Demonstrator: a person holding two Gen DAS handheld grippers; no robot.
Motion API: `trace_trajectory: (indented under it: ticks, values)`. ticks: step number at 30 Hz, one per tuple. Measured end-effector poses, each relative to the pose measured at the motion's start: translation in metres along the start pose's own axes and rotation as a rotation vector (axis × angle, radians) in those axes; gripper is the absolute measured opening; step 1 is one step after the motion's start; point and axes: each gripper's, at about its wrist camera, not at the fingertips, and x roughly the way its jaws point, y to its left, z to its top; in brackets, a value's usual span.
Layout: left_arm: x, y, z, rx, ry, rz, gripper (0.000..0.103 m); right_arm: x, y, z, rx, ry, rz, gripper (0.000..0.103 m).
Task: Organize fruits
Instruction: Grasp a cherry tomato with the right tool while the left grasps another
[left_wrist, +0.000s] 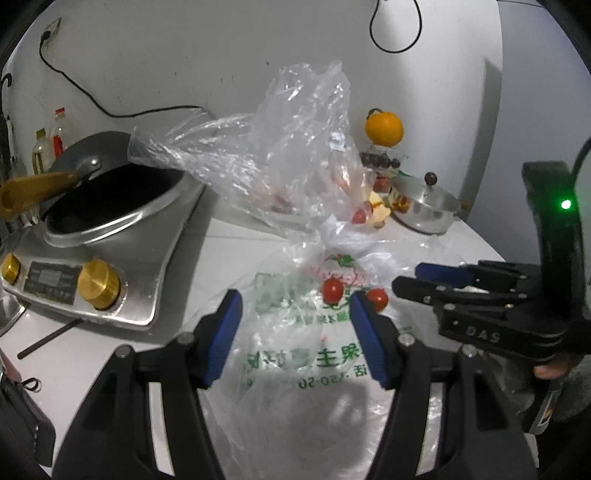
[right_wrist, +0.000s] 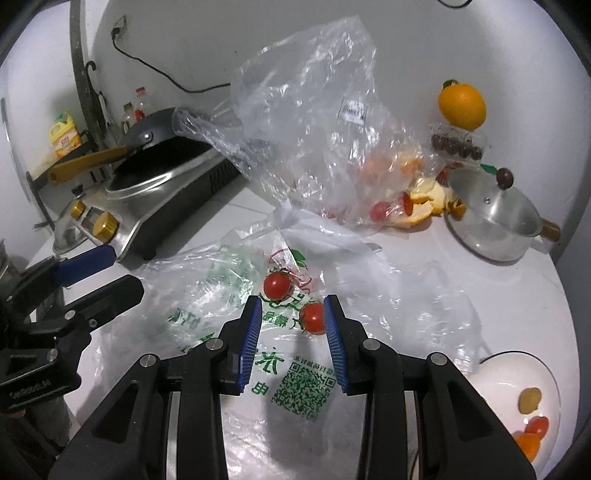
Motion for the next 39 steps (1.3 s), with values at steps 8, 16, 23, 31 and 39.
trace_trajectory:
  ticks: [8,16,23,31,39]
  values:
    - [0.019,0.009,-0.001,-0.006,0.030,-0.022,0.062,0.046,-0.004,-0.003,0.034,0.085,-0.021,0.036]
    - [0.035,0.008,-0.002,0.004,0.059,-0.038,0.062,0.068,-0.010,0.000,0.046,0.125,-0.104,0.037]
    - [0.041,0.000,0.001,0.029,0.085,-0.039,0.062,0.077,-0.015,-0.007,0.046,0.161,-0.099,0.030]
    - [0.045,-0.024,0.002,0.090,0.106,-0.046,0.062,0.043,-0.019,-0.006,0.052,0.083,-0.062,0.030]
    - [0.068,-0.052,0.011,0.136,0.145,-0.149,0.062,-0.015,-0.042,-0.002,0.061,-0.039,-0.042,0.030]
